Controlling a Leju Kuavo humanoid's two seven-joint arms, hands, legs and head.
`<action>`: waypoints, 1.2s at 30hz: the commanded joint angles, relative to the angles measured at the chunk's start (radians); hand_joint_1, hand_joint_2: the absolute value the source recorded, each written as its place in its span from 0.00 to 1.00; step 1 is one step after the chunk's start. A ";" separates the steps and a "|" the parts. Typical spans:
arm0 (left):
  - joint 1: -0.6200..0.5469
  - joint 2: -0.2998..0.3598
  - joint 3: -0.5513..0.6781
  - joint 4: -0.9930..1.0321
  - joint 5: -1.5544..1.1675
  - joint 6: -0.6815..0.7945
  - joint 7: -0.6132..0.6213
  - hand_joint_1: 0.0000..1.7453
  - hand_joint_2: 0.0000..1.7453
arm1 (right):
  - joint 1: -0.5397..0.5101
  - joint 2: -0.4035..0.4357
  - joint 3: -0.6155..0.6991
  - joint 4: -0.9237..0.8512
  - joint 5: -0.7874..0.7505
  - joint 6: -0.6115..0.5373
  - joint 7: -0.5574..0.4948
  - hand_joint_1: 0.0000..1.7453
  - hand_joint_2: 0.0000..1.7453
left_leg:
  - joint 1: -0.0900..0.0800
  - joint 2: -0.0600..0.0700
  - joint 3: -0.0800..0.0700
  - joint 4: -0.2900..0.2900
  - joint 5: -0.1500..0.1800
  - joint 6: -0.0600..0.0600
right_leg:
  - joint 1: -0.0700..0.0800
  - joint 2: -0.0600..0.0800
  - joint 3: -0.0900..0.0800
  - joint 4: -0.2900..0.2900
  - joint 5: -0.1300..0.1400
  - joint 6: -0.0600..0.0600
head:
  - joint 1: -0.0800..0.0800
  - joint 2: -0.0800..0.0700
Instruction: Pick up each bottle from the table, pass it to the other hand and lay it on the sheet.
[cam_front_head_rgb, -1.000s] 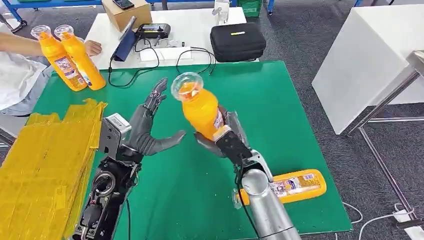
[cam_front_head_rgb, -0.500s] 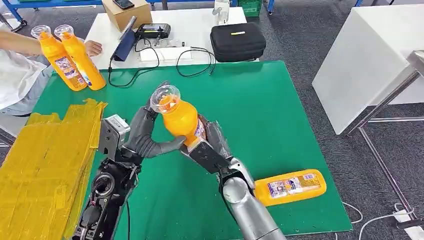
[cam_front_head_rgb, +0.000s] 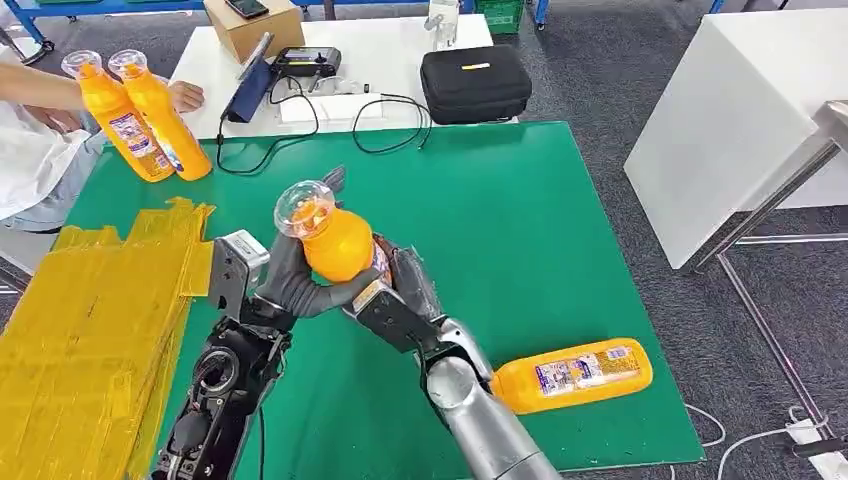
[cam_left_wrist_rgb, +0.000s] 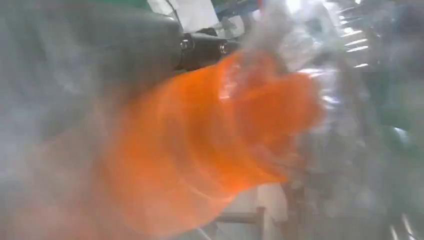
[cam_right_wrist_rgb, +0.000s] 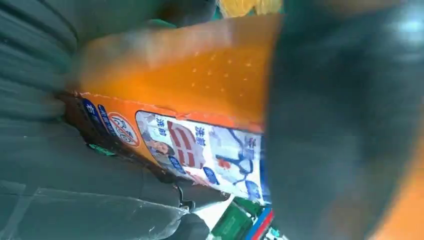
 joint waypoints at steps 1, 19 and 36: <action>-0.054 0.002 -0.023 0.117 0.044 -0.017 -0.002 0.00 1.00 | -0.067 -0.014 0.107 0.075 -0.012 -0.015 0.009 1.00 1.00 | 0.001 0.000 0.004 0.001 -0.002 0.000 | 0.001 0.000 0.004 -0.001 -0.001 0.001 | 0.000 0.000; -0.040 -0.004 0.008 0.099 0.088 -0.010 -0.009 1.00 1.00 | -0.068 -0.014 0.109 0.092 -0.021 -0.019 0.009 1.00 1.00 | 0.000 0.000 0.002 0.000 -0.001 0.000 | 0.000 0.000 0.003 -0.001 -0.001 0.000 | 0.000 0.000; -0.028 -0.011 0.056 0.073 0.120 0.019 -0.004 1.00 1.00 | -0.066 -0.014 0.091 0.106 -0.027 -0.027 0.006 1.00 1.00 | 0.000 0.000 0.002 0.000 -0.001 0.000 | 0.000 0.000 0.002 -0.001 -0.001 0.000 | 0.000 0.000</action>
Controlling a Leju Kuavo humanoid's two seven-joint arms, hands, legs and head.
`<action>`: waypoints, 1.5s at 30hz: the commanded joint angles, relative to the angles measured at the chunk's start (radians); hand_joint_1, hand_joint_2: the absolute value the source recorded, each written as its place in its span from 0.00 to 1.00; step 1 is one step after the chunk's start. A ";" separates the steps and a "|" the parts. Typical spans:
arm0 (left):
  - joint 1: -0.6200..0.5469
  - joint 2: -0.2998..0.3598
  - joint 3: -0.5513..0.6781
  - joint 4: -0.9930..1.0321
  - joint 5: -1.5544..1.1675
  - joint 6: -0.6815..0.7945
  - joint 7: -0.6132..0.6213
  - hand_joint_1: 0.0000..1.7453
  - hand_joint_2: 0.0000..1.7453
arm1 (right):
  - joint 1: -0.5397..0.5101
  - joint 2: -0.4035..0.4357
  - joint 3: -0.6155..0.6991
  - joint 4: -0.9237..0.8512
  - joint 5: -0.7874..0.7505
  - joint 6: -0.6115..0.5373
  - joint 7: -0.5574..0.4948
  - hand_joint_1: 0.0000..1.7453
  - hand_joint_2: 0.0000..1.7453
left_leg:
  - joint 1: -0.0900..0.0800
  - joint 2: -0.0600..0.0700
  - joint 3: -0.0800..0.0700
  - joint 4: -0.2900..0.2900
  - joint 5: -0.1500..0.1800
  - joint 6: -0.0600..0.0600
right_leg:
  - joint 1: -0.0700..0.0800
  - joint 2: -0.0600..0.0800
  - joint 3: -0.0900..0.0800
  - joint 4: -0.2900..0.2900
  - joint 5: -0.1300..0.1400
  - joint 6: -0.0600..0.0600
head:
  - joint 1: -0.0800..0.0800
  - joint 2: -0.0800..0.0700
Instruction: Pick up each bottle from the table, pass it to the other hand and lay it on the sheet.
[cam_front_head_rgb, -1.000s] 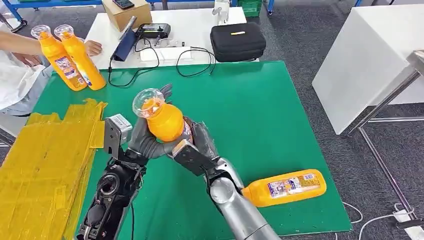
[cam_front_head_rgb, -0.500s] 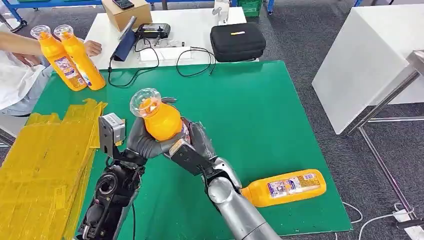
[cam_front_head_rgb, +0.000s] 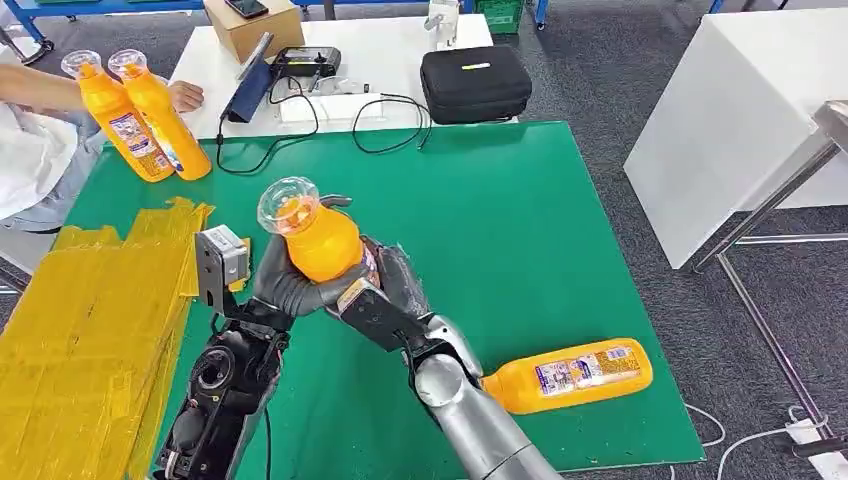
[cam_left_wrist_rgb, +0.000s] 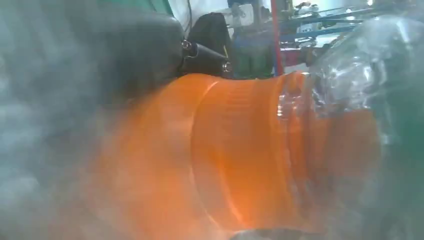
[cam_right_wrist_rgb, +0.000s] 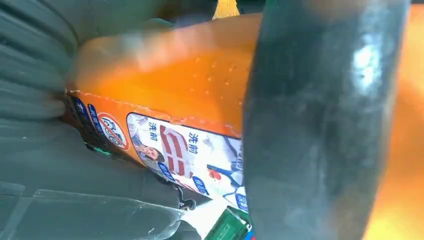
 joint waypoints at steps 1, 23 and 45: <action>-0.032 -0.011 0.036 0.039 0.005 0.006 0.008 1.00 1.00 | -0.036 -0.019 0.033 0.067 0.005 -0.003 -0.007 1.00 1.00 | 0.001 0.000 0.004 0.000 -0.002 0.000 | 0.001 0.000 0.005 -0.001 -0.001 0.001 | 0.000 0.000; -0.058 0.042 0.409 0.043 -0.598 0.526 -0.014 1.00 1.00 | 0.264 -0.154 -0.215 -0.790 -0.060 -0.034 0.022 0.00 1.00 | 0.001 -0.001 0.003 0.001 -0.003 0.000 | 0.001 -0.001 0.004 -0.001 -0.002 0.001 | 0.000 0.000; -0.263 0.323 0.194 0.828 -1.547 0.824 0.365 1.00 1.00 | 0.215 -0.217 -0.106 -0.716 -0.195 -0.049 -0.021 0.00 1.00 | 0.001 0.002 0.002 -0.001 0.000 -0.002 | 0.001 0.002 0.001 -0.001 0.000 0.000 | 0.000 0.000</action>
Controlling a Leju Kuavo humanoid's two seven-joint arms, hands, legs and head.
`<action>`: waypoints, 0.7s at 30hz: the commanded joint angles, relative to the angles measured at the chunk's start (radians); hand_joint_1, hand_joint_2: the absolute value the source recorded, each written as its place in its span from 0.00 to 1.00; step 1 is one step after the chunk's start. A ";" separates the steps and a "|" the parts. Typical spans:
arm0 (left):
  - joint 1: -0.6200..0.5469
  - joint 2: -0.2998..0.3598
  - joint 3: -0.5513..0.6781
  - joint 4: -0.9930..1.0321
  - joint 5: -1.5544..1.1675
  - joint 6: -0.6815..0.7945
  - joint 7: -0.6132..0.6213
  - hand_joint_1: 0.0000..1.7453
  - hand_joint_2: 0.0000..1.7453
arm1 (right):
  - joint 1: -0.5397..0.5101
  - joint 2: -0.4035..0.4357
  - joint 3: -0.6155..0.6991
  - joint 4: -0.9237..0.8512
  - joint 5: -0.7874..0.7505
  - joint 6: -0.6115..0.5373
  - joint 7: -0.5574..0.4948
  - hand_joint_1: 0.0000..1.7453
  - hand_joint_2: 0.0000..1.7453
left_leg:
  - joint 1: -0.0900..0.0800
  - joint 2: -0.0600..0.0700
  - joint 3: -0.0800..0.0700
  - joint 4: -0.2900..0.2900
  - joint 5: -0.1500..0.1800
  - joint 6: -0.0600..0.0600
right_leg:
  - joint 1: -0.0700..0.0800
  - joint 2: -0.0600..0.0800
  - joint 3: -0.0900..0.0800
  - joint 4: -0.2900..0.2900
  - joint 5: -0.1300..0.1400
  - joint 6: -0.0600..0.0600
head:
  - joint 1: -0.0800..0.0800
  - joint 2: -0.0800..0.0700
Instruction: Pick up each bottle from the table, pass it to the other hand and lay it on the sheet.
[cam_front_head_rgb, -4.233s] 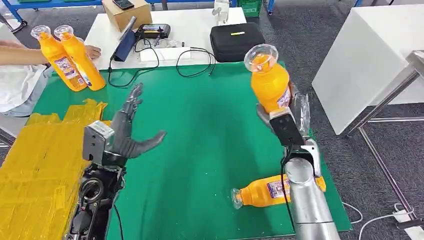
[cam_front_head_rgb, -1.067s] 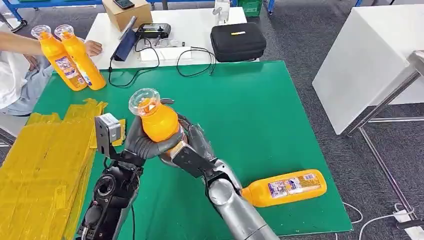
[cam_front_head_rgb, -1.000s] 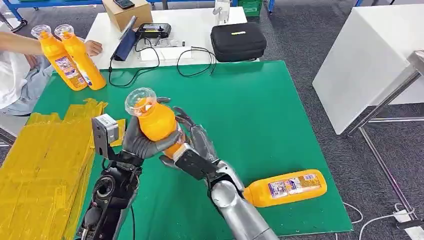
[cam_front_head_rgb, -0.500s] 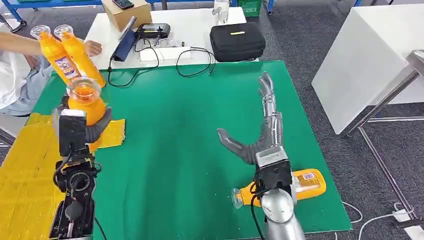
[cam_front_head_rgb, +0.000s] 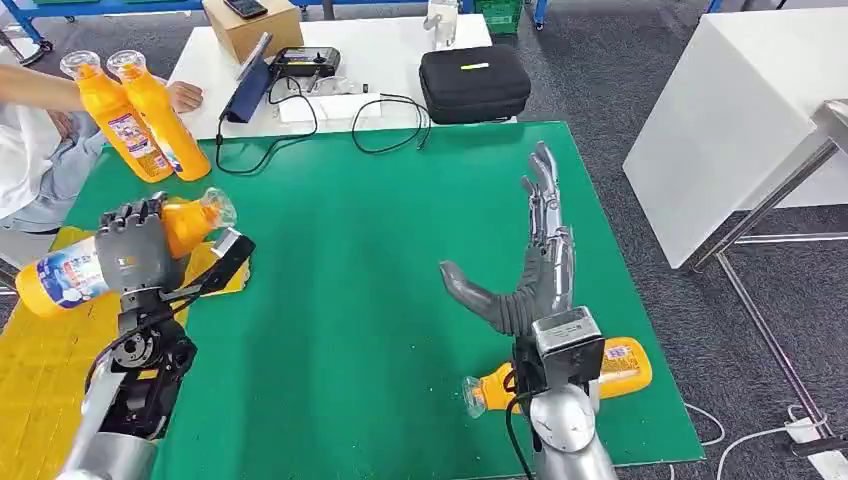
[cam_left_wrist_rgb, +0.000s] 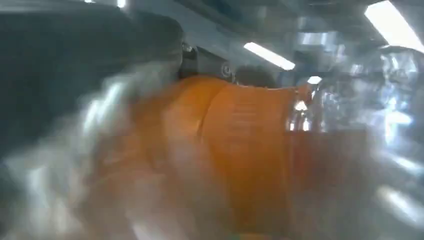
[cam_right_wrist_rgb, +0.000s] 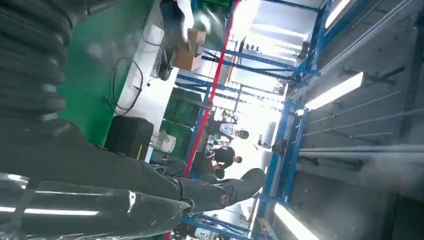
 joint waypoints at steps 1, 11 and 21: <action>-0.114 0.098 -0.099 0.392 -0.012 -0.009 0.030 1.00 1.00 | -0.047 -0.060 0.025 0.046 -0.010 0.002 -0.007 0.00 1.00 | 0.000 0.000 0.002 0.000 -0.001 0.000 | 0.000 -0.001 0.003 -0.001 -0.001 0.000 | 0.000 0.000; -0.113 0.087 -0.010 0.522 0.047 -0.022 -0.018 1.00 1.00 | -0.062 -0.053 0.039 0.114 -0.013 0.011 -0.011 0.00 1.00 | 0.002 0.001 0.006 0.000 -0.003 -0.001 | 0.002 0.001 0.007 -0.002 -0.002 0.001 | 0.000 0.000; -0.106 0.075 0.019 0.534 0.082 -0.030 -0.056 1.00 1.00 | -0.070 -0.047 0.046 0.142 -0.013 0.014 -0.012 0.00 1.00 | 0.001 -0.001 0.002 0.000 -0.002 0.000 | 0.001 0.000 0.004 -0.001 -0.001 0.001 | 0.000 0.000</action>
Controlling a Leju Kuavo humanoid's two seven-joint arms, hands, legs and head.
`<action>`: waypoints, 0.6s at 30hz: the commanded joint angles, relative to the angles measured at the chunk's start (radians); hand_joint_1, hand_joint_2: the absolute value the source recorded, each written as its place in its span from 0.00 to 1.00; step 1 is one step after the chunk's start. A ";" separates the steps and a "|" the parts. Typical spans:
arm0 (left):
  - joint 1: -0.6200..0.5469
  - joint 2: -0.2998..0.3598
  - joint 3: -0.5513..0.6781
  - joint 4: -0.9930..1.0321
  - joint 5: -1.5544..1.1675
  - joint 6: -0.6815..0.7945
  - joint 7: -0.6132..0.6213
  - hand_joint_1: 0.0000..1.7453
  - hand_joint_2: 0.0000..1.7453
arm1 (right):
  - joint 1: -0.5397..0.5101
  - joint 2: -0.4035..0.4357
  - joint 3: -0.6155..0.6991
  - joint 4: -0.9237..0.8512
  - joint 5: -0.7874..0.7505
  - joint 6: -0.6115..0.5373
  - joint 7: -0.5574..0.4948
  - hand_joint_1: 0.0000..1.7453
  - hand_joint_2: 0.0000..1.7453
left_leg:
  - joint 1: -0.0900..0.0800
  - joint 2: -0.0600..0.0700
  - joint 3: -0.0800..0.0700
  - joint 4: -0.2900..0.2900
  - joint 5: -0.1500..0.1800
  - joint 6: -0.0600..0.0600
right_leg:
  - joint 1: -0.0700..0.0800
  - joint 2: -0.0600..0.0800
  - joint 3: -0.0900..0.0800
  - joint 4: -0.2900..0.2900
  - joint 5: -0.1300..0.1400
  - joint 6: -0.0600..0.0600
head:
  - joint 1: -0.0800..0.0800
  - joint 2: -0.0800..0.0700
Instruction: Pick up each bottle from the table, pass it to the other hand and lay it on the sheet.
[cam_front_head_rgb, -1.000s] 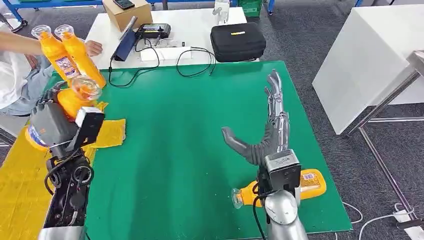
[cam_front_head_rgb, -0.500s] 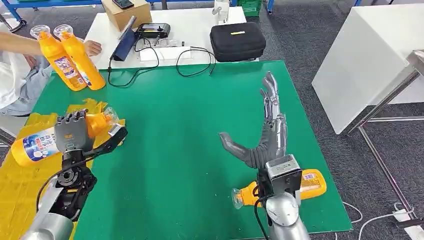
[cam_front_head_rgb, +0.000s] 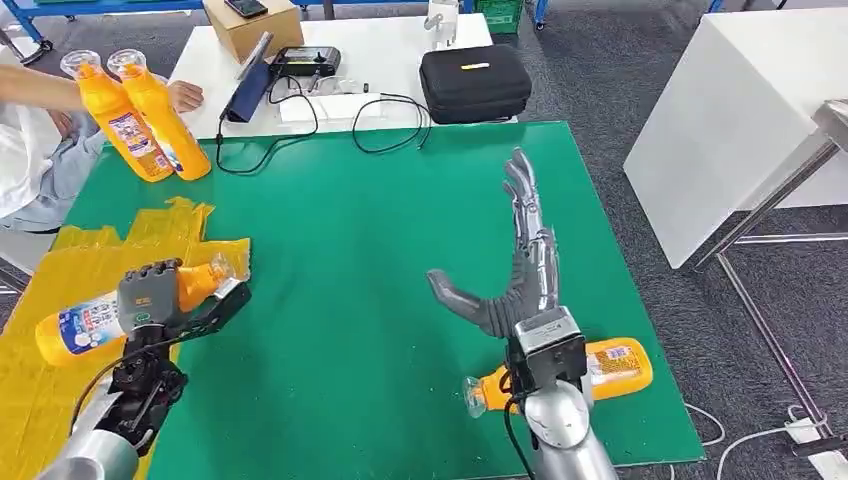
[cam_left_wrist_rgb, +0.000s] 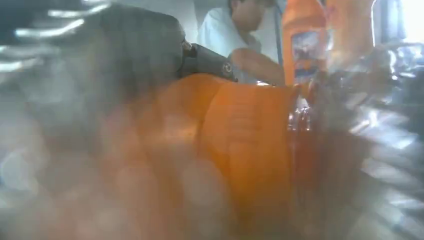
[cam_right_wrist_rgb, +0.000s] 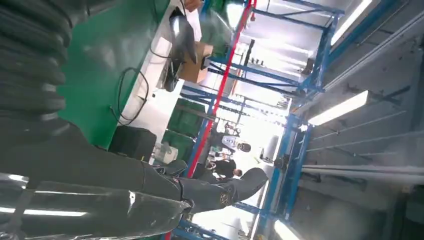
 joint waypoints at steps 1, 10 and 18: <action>-0.051 -0.011 0.041 0.103 0.005 -0.010 -0.007 1.00 1.00 | -0.050 -0.017 0.014 0.093 -0.004 0.002 -0.005 0.00 1.00 | 0.001 0.000 0.002 0.000 -0.001 0.000 | 0.001 0.000 0.003 -0.001 -0.001 0.000 | 0.000 0.000; -0.049 -0.065 0.176 0.111 0.208 -0.259 -0.181 0.39 1.00 | -0.050 -0.007 0.006 0.100 0.000 0.020 -0.002 0.00 1.00 | 0.001 -0.001 0.005 0.001 -0.002 0.000 | 0.001 -0.001 0.007 -0.001 -0.002 0.001 | 0.000 0.000; -0.050 -0.063 0.174 0.111 0.208 -0.300 -0.160 0.00 1.00 | -0.053 -0.003 0.002 0.099 0.001 0.028 0.002 0.00 1.00 | 0.000 0.000 0.007 -0.001 -0.001 0.000 | 0.000 -0.001 0.009 -0.001 -0.001 0.001 | 0.000 0.000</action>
